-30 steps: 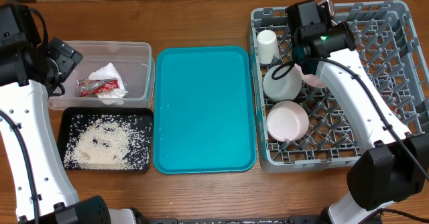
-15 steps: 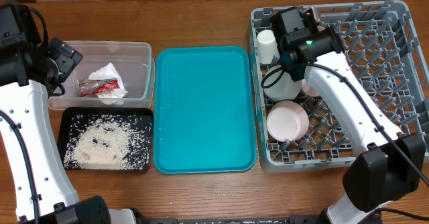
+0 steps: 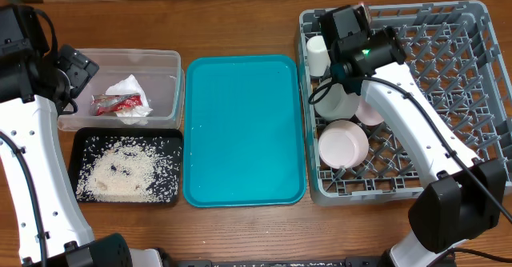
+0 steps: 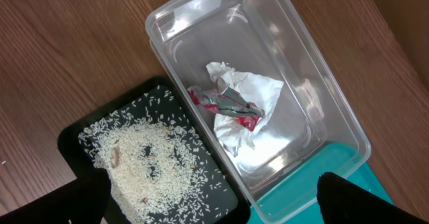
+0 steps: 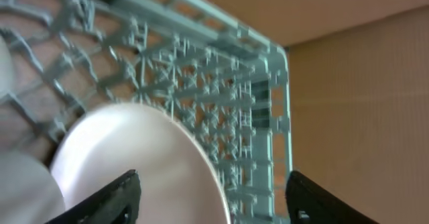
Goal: Sort waste into correct bins and load items into the dishwasher
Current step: 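Lower the pink plate upright into the rack's back slots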
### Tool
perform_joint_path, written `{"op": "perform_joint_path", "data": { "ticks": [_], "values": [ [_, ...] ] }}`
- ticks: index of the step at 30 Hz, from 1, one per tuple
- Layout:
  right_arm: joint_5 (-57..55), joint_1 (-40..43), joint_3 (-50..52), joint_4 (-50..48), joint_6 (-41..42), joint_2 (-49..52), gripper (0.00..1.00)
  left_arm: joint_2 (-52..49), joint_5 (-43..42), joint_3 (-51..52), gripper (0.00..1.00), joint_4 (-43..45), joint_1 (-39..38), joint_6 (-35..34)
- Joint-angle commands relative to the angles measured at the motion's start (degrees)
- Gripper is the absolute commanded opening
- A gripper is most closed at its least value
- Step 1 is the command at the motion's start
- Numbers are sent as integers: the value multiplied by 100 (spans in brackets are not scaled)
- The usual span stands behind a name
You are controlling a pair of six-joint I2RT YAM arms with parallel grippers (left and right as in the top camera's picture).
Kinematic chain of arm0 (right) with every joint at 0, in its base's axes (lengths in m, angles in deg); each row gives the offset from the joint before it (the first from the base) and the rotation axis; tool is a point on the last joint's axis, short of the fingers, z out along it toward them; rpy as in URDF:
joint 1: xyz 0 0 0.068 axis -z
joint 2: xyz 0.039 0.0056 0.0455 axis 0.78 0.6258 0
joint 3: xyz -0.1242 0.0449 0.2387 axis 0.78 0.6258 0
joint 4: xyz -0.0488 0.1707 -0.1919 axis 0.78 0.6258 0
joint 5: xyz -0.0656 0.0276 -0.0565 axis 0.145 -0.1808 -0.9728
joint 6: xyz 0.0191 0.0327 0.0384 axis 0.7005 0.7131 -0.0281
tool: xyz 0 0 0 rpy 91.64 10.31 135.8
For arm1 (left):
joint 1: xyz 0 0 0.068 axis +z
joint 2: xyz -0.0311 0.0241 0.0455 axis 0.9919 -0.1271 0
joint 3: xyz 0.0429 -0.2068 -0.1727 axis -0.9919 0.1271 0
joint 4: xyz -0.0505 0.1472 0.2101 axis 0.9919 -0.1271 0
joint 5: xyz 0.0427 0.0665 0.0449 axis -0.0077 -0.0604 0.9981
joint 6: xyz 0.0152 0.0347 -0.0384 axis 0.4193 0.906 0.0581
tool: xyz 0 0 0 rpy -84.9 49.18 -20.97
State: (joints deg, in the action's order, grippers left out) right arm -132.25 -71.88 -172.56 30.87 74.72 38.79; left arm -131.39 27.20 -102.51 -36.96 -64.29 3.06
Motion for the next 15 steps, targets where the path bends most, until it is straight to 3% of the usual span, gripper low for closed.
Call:
{"op": "perform_joint_path", "data": {
  "ticks": [1, 2, 3, 9, 15],
  "values": [
    [643, -61, -72, -229, 52, 22, 80, -9, 79, -42, 100, -7, 26, -52],
    [1097, -105, -90, -262, 87, 20, 85, -9, 79, -42, 100, -4, 26, -52],
    [1602, -151, -94, -291, 267, 13, 99, -9, 79, -42, 100, -7, 26, -52],
    [4728, -225, -92, -450, 807, 13, 100, -9, 79, -42, 100, -4, 26, -52],
    [5189, -225, -92, 24, 804, 13, 100, -9, 79, -42, 100, -4, 26, -52]
  ]
}}
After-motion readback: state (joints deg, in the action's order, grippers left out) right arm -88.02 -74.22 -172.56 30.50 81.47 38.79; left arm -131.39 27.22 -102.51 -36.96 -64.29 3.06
